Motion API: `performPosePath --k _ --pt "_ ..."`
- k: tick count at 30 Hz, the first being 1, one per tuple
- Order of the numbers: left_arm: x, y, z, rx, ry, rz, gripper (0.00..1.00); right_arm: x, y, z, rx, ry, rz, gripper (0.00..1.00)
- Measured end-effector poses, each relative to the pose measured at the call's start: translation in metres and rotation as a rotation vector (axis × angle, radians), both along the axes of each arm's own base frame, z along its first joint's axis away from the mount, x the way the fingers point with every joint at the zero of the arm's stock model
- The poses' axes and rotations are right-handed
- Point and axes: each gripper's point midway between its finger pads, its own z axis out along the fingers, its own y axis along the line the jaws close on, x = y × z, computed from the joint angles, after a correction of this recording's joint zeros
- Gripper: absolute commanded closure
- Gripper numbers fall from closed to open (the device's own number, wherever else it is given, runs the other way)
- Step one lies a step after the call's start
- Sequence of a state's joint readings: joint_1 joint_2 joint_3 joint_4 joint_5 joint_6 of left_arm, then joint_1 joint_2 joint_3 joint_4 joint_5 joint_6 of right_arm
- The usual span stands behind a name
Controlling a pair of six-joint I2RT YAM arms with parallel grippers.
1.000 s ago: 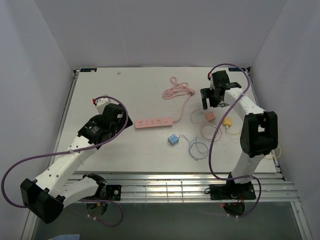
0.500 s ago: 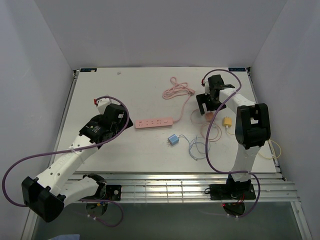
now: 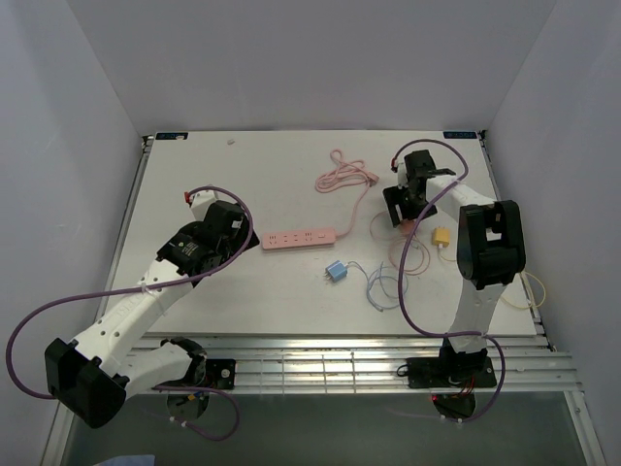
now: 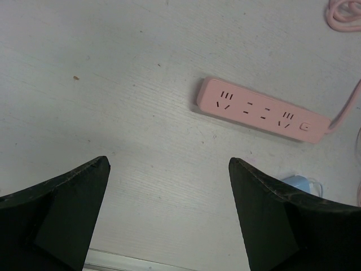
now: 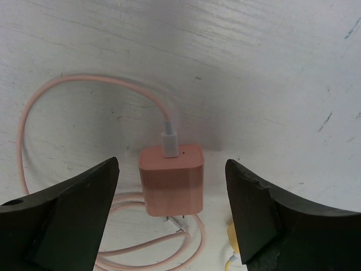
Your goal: Insert the plug
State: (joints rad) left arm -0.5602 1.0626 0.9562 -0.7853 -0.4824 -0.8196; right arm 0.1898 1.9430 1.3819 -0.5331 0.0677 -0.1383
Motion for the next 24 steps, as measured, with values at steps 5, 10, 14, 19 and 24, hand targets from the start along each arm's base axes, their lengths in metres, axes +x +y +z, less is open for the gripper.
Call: performPosePath --k 5,10,14,19,24 --pt "0.000 0.000 0.000 0.000 0.000 0.000 0.02 -0.005 0.002 -0.007 0.015 0.011 0.008 0.27" --pt "0.000 0.000 0.000 0.000 0.000 0.000 0.02 -0.007 0.004 -0.010 0.028 0.016 0.013 0.28" --pt "0.000 0.000 0.000 0.000 0.000 0.000 0.02 -0.006 0.004 -0.011 0.029 0.012 0.013 0.33" --pt "0.000 0.000 0.000 0.000 0.000 0.000 0.02 -0.009 0.003 -0.015 0.026 0.016 0.006 0.47" --pt "0.000 0.000 0.000 0.000 0.000 0.000 0.02 -0.012 0.001 -0.014 0.020 0.004 -0.005 0.71"
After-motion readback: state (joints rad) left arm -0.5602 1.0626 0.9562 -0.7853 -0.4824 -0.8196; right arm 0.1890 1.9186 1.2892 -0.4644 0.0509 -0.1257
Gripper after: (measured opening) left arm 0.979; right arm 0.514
